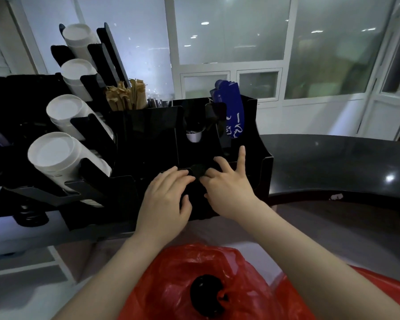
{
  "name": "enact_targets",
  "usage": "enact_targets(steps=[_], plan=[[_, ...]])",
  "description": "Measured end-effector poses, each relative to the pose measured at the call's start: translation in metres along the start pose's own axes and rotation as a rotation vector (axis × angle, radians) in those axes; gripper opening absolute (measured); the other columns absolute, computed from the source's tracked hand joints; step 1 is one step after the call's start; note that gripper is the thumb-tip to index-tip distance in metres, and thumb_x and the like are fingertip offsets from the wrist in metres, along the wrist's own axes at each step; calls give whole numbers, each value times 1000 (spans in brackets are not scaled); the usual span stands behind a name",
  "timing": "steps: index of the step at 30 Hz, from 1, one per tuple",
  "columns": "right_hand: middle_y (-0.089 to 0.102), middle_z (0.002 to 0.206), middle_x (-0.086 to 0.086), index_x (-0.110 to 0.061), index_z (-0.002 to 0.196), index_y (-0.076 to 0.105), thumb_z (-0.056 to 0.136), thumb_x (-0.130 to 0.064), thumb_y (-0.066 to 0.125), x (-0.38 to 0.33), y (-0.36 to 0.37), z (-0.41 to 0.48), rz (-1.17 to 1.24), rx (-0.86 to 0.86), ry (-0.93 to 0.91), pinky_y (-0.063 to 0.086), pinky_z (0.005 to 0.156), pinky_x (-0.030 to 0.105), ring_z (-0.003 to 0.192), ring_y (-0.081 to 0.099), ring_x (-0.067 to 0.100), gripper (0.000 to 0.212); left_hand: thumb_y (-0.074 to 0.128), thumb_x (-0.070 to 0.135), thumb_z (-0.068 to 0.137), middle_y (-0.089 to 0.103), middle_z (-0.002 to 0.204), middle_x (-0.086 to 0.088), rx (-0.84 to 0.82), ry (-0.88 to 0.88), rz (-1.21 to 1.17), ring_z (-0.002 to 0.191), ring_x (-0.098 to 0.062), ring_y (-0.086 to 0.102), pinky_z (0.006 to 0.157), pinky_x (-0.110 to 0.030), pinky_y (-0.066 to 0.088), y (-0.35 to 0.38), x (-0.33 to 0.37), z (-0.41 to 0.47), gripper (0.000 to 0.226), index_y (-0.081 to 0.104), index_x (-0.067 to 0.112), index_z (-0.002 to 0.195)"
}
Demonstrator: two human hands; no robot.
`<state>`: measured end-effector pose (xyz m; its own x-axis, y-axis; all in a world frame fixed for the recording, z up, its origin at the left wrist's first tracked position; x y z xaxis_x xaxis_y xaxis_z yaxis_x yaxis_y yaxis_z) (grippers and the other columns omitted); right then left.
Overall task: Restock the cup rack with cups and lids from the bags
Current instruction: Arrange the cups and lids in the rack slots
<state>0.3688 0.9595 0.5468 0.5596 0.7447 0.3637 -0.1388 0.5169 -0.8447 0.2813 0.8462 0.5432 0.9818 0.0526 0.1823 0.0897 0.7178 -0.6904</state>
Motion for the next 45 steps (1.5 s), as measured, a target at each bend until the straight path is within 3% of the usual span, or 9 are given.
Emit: enact_targets(steps=[11,14,20,26,29,32,36,41,45], plan=[[54,131,2,-14,141,42,85,-37,58,3,-6,16,-89,-54,-13,-37,89,66,143,14,33,62,54,14,83,51,137,-4,-11,-6,85,137,-21,34,115,-40,18,-4,-5,3,50,52,11,132],[62,116,-4,-22,133,51,84,-44,60,0,-11,37,-174,-177,-51,-37,84,67,133,30,29,55,53,15,82,53,136,-4,-3,-15,79,136,-22,37,114,-41,20,-11,-12,2,50,54,11,131],[55,132,-1,-25,146,35,87,-44,52,-14,-8,50,-313,-390,-59,-32,81,71,136,27,32,65,63,11,83,51,138,-1,-23,-36,70,137,-18,34,115,-43,22,-13,-21,-3,53,51,14,134],[14,157,17,-7,150,16,86,-39,55,-5,-17,25,-178,-152,56,-32,87,68,144,-14,36,82,62,13,84,51,138,0,-30,9,86,137,-18,35,115,-41,21,-16,-15,-3,52,51,15,134],[10,159,10,-8,151,11,82,-42,60,27,-21,0,-21,19,250,-32,90,65,144,-15,34,91,63,13,82,51,138,-1,-21,43,79,137,-19,35,115,-41,20,-11,-5,5,53,51,14,134],[6,160,1,-15,151,6,83,-36,57,63,-3,-24,96,-56,388,-29,91,68,143,-19,35,88,59,19,84,44,145,0,-101,69,175,142,-19,25,117,-42,9,2,8,20,58,44,16,139],[17,158,1,-23,151,13,84,-30,54,74,19,-31,81,-161,331,-32,85,71,142,-21,39,80,44,28,91,26,153,4,-319,63,455,146,-21,1,112,-56,-10,28,12,44,60,26,20,148],[50,134,-1,-28,145,34,81,-28,51,69,30,-24,-20,-133,269,-40,80,67,140,-10,44,65,41,28,89,50,136,0,-424,90,717,145,-35,-2,94,-64,-31,47,11,47,57,33,17,145],[52,133,-1,-27,142,37,83,-26,50,68,33,-26,-10,-117,274,-37,84,69,139,-12,43,61,42,28,88,48,139,2,-405,92,716,144,-34,0,90,-64,-32,49,11,46,60,31,18,146]])
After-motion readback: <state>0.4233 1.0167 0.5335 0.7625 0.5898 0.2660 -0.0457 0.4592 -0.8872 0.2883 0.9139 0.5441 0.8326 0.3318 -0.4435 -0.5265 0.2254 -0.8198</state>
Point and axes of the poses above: each hand's wrist, its own z-axis towards the middle knuckle, its own y-axis out of the palm, x = y × z, the point moved 4 cm from there along z, towards the middle knuckle
